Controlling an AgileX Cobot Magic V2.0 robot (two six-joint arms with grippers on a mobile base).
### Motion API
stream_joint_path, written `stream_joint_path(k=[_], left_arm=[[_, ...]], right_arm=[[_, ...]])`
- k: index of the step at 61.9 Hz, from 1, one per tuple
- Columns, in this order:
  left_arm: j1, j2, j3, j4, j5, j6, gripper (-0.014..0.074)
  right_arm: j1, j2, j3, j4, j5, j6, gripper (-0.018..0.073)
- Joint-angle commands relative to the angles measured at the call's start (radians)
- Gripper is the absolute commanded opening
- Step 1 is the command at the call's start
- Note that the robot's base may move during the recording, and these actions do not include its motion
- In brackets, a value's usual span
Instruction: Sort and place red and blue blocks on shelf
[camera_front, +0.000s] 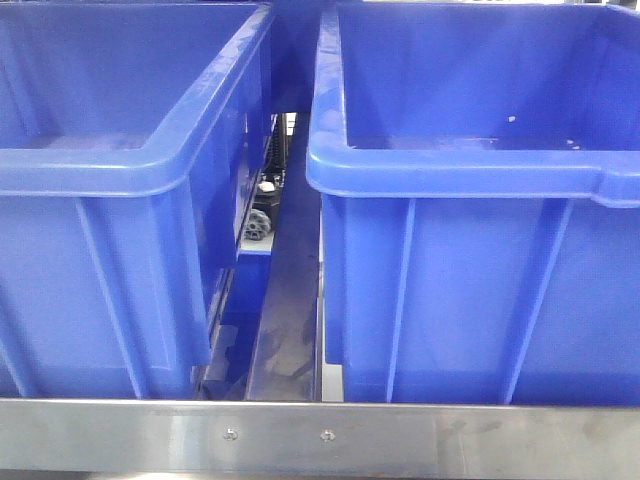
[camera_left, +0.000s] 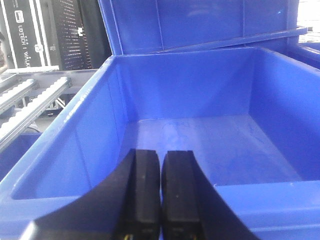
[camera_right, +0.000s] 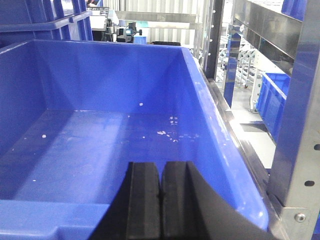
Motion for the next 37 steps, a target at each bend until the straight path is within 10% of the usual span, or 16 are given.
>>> stream_joint_path(k=[1, 37], left_arm=[[-0.006, -0.016, 0.027, -0.007, -0.087, -0.01, 0.0134], [-0.006, -0.016, 0.027, -0.007, -0.087, -0.01, 0.0134]], right_arm=[[-0.007, -0.02, -0.019, -0.002, -0.09, -0.005, 0.0057], [-0.007, -0.02, -0.019, -0.002, -0.09, -0.005, 0.0057]])
